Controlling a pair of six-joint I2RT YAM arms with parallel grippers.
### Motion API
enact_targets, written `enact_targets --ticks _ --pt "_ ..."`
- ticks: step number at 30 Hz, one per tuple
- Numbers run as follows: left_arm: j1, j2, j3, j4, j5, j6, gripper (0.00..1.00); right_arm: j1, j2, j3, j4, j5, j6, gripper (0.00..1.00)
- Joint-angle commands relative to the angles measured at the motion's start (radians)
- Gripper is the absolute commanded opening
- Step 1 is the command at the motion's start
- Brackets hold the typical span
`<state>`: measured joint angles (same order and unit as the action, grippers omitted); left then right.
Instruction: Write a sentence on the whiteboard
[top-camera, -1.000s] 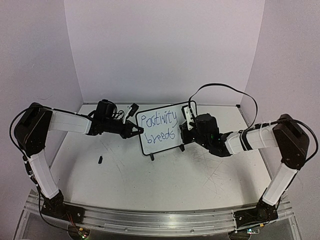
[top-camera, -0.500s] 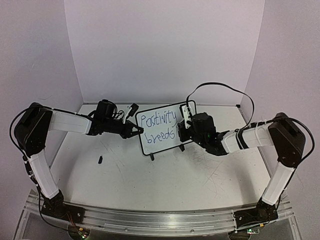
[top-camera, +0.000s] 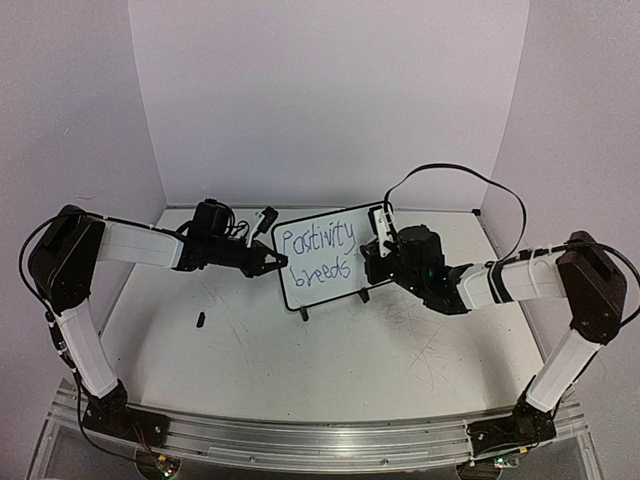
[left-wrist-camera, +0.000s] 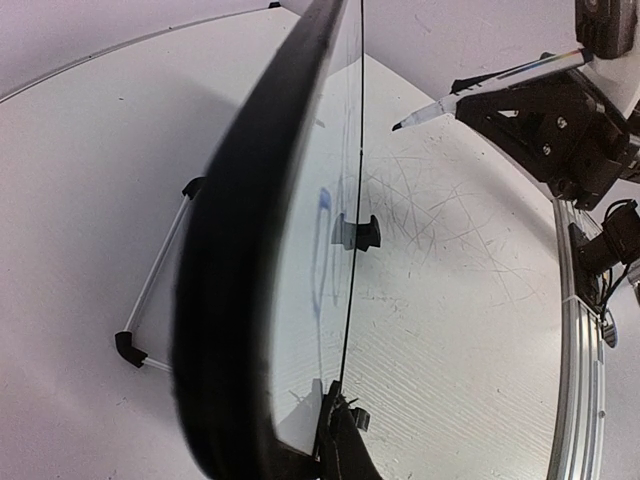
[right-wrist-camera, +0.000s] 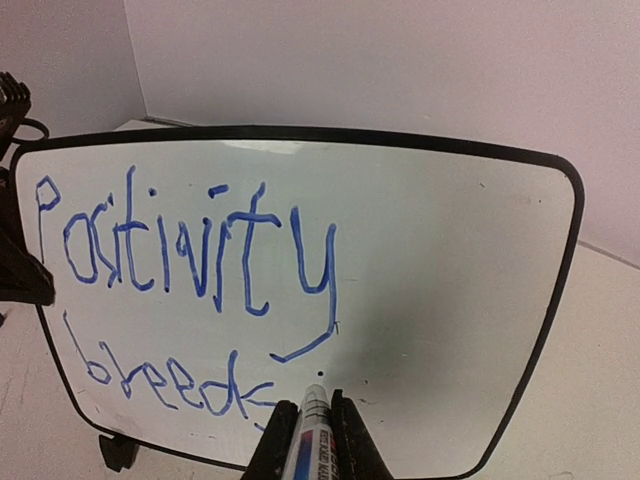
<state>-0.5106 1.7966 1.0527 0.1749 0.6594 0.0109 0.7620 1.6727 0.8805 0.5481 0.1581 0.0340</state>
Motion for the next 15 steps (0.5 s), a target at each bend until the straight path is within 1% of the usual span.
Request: enact_targets --ticks 1,15 --pt "0.033 0.027 -0.012 -0.066 -0.3 0.108 0.0 -0.003 0.053 0.059 0.009 0.001 0.007 0.0" --pt "0.032 0.037 -0.009 -0.067 -0.299 0.112 0.0 -0.004 0.094 0.081 0.006 0.039 0.009 0.0"
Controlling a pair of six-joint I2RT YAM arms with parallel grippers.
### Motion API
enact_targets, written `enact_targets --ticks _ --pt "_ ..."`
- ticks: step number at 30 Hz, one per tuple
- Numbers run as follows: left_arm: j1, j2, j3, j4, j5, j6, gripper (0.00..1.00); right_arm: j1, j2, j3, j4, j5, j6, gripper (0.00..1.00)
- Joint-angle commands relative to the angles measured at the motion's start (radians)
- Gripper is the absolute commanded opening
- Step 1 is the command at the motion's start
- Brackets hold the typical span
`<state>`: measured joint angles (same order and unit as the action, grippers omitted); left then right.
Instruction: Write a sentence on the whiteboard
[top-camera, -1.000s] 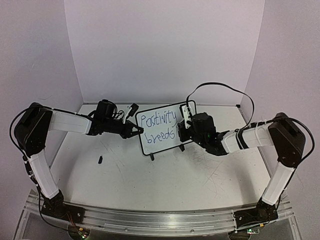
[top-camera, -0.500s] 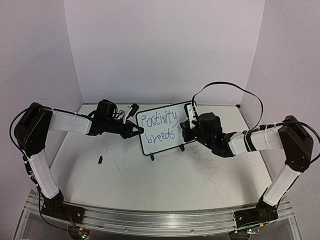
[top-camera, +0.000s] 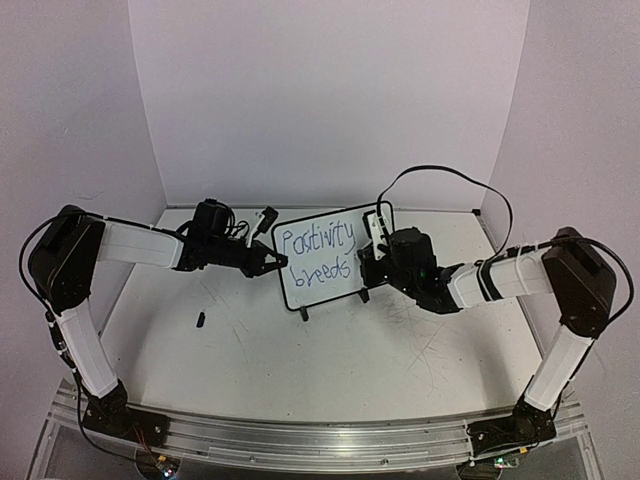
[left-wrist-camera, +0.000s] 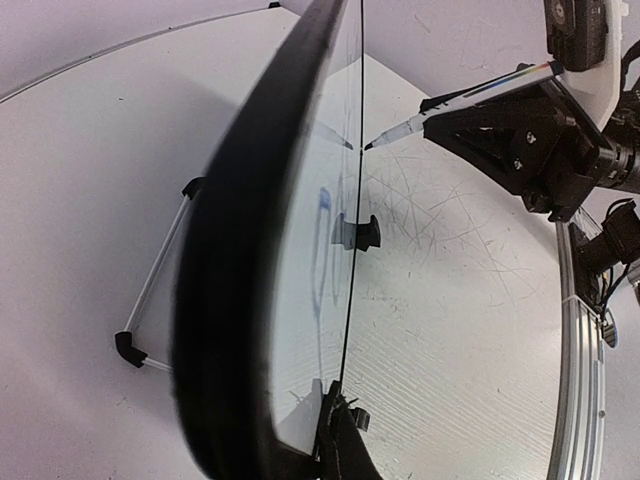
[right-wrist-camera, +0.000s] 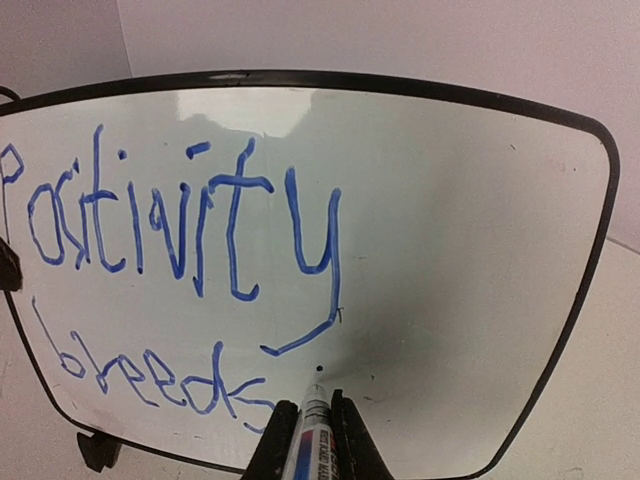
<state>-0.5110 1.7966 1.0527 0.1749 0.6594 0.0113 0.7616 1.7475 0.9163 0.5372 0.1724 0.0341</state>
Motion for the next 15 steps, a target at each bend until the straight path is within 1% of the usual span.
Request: enact_targets --ticks 1,7,15 --pt "0.032 0.037 -0.008 -0.066 -0.299 0.111 0.0 -0.002 0.021 0.047 0.017 0.026 0.009 0.0" --pt "0.032 0.035 -0.009 -0.066 -0.301 0.113 0.0 -0.004 0.031 0.056 0.015 0.054 0.009 0.0" --pt "0.032 0.034 -0.008 -0.067 -0.303 0.115 0.0 -0.004 0.045 0.059 0.0 0.051 0.016 0.0"
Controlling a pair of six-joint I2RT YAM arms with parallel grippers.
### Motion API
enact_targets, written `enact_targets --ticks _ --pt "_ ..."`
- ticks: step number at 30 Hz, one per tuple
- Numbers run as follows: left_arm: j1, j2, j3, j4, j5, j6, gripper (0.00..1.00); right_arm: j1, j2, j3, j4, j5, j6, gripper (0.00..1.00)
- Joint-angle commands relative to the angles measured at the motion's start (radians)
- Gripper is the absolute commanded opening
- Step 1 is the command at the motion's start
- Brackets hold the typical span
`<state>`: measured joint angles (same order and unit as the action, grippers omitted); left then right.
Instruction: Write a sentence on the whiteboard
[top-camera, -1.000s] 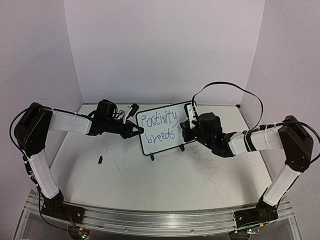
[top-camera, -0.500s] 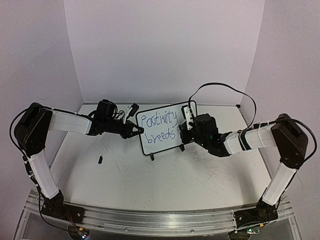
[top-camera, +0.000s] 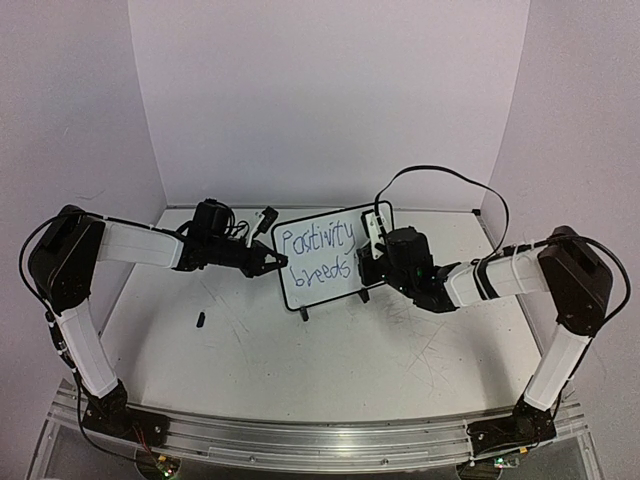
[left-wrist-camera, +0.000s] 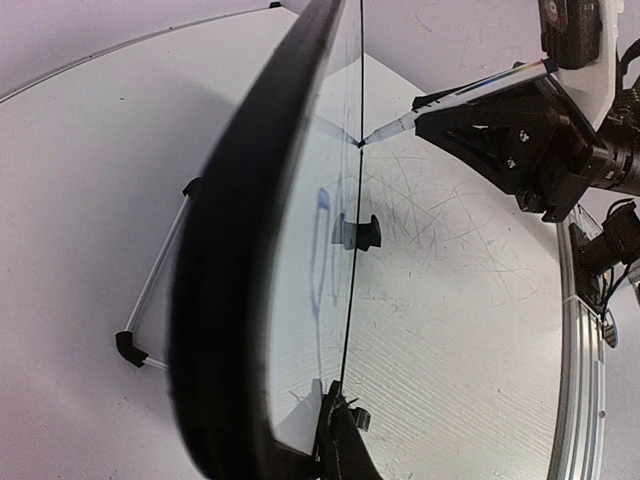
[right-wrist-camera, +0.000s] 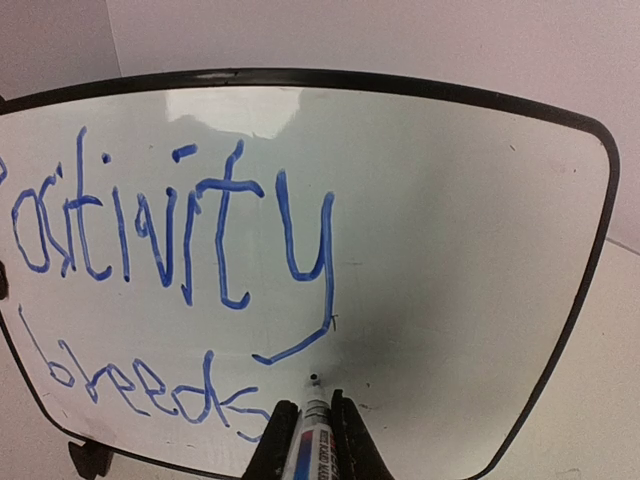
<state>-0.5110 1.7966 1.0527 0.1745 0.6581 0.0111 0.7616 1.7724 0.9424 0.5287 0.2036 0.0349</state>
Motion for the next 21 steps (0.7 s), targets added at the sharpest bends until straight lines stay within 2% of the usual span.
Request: enact_targets --ticks 1,21 --pt "0.032 0.034 -0.008 -0.067 -0.301 0.116 0.0 -0.004 0.021 0.032 0.006 0.019 0.017 0.0" --pt "0.032 0.034 -0.008 -0.069 -0.302 0.116 0.0 -0.002 0.03 -0.037 -0.001 0.014 0.067 0.0"
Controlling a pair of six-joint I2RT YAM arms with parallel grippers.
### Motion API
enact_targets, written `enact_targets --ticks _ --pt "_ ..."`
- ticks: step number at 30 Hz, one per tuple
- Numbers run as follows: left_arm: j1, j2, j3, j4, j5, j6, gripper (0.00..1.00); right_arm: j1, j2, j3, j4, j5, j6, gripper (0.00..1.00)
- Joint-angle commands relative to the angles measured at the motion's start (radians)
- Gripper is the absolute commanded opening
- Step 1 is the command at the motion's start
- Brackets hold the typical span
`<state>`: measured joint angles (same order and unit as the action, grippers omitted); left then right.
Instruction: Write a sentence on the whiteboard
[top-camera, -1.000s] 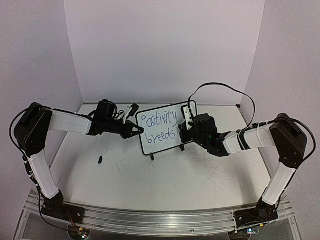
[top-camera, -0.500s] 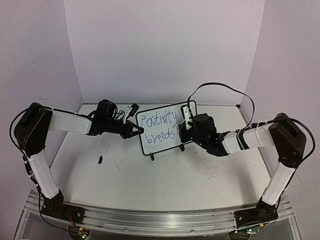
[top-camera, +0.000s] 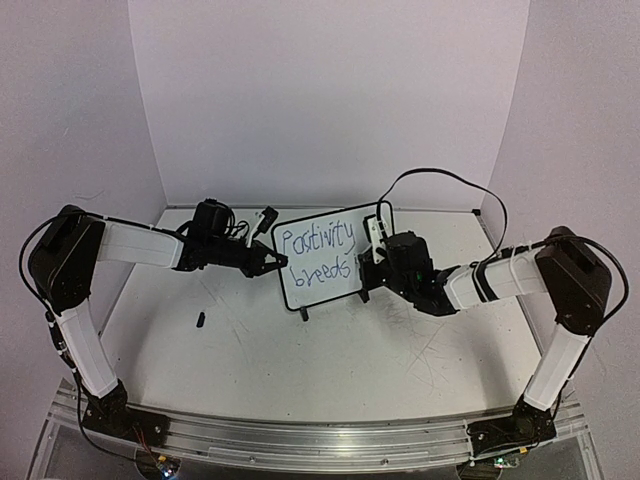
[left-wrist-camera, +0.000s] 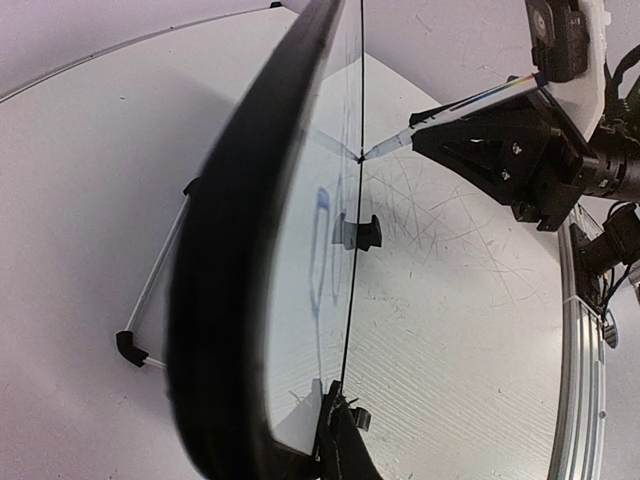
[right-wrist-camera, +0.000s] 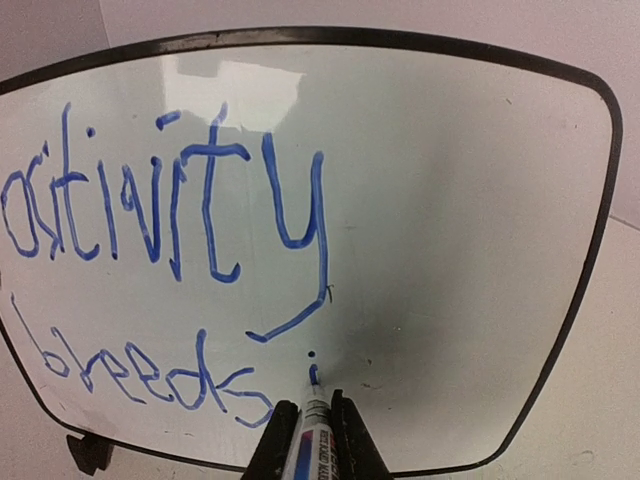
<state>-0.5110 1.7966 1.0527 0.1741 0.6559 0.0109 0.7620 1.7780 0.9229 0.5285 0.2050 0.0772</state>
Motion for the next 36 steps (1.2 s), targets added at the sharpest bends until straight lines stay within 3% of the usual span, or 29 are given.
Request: enact_targets --ticks 1,19,36 --pt "0.032 0.033 -0.009 -0.069 -0.3 0.116 0.0 -0.003 0.028 -0.02 -0.002 0.011 0.026 0.0" --pt "0.032 0.028 -0.012 -0.071 -0.303 0.117 0.0 0.007 0.079 -0.019 0.019 -0.035 0.047 0.0" --pt "0.032 0.032 -0.012 -0.071 -0.303 0.117 0.0 -0.029 -0.124 -0.08 0.027 -0.037 0.039 0.0"
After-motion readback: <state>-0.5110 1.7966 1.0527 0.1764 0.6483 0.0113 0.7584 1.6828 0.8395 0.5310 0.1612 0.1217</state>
